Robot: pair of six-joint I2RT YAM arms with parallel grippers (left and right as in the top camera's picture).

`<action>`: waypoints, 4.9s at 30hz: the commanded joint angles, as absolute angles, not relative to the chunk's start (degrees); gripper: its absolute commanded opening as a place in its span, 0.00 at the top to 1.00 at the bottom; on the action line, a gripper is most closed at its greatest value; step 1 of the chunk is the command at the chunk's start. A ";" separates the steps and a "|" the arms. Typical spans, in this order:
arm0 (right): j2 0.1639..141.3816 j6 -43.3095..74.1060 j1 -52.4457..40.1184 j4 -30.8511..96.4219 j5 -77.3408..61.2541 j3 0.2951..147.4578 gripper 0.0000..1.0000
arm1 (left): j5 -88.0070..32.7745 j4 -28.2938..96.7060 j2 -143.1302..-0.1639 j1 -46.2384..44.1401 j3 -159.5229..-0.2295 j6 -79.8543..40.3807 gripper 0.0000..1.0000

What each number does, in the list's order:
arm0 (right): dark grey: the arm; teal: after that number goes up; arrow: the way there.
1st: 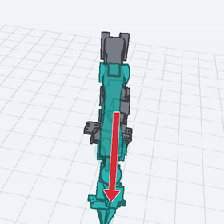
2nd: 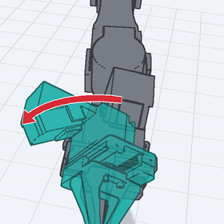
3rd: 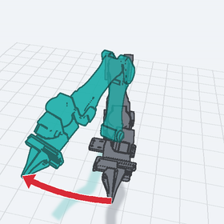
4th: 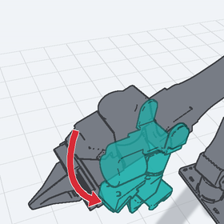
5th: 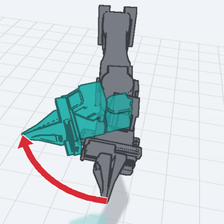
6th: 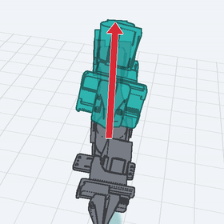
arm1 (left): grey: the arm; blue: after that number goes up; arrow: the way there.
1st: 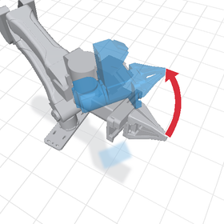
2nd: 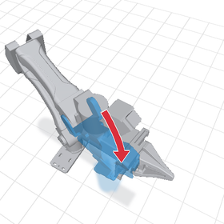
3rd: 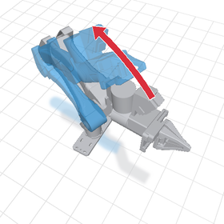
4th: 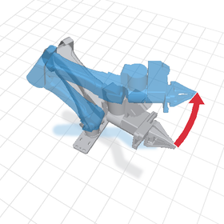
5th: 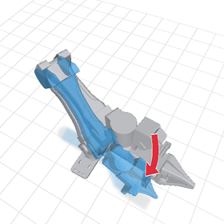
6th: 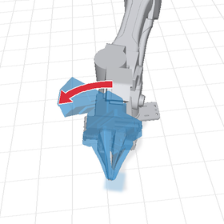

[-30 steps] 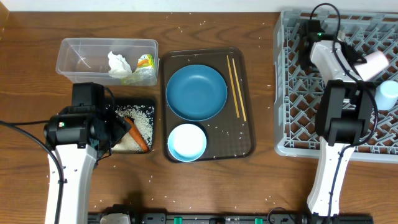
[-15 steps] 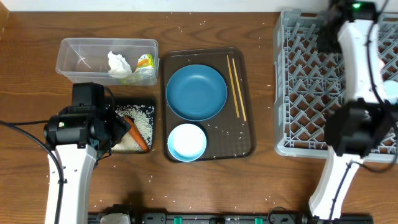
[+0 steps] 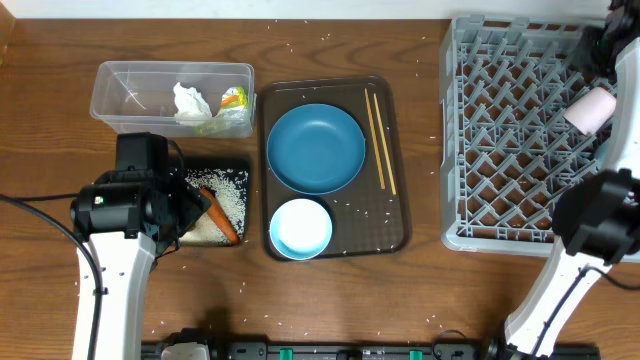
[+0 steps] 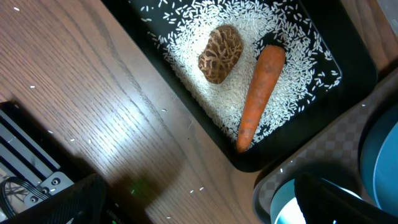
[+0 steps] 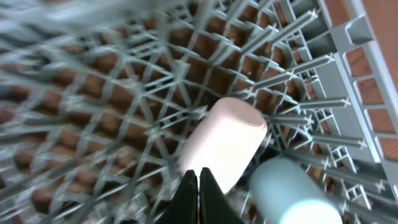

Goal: Sort waste into correct bins and load items into the dishwasher rack
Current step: 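Release the pink cup and lift the right gripper from the rack, then move the right gripper to the blue plate and grasp its rim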

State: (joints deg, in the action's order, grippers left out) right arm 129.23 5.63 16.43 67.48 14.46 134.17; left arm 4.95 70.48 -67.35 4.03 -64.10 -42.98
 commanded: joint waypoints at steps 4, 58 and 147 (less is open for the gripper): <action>134.50 2.50 20.08 63.79 20.34 133.80 0.99 | 6.07 70.67 -67.44 4.23 -64.07 -42.02 0.02; 131.37 6.26 24.88 73.73 -2.15 132.05 0.99 | 6.04 70.67 -67.44 4.23 -64.07 -42.02 0.02; 143.59 20.80 -49.41 61.12 5.87 124.77 0.63 | 6.07 70.67 -67.44 4.23 -64.07 -42.02 0.02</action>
State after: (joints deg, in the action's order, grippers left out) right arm 142.91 20.62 -48.64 61.67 5.41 126.19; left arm 4.93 70.48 -67.35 4.03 -64.10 -42.98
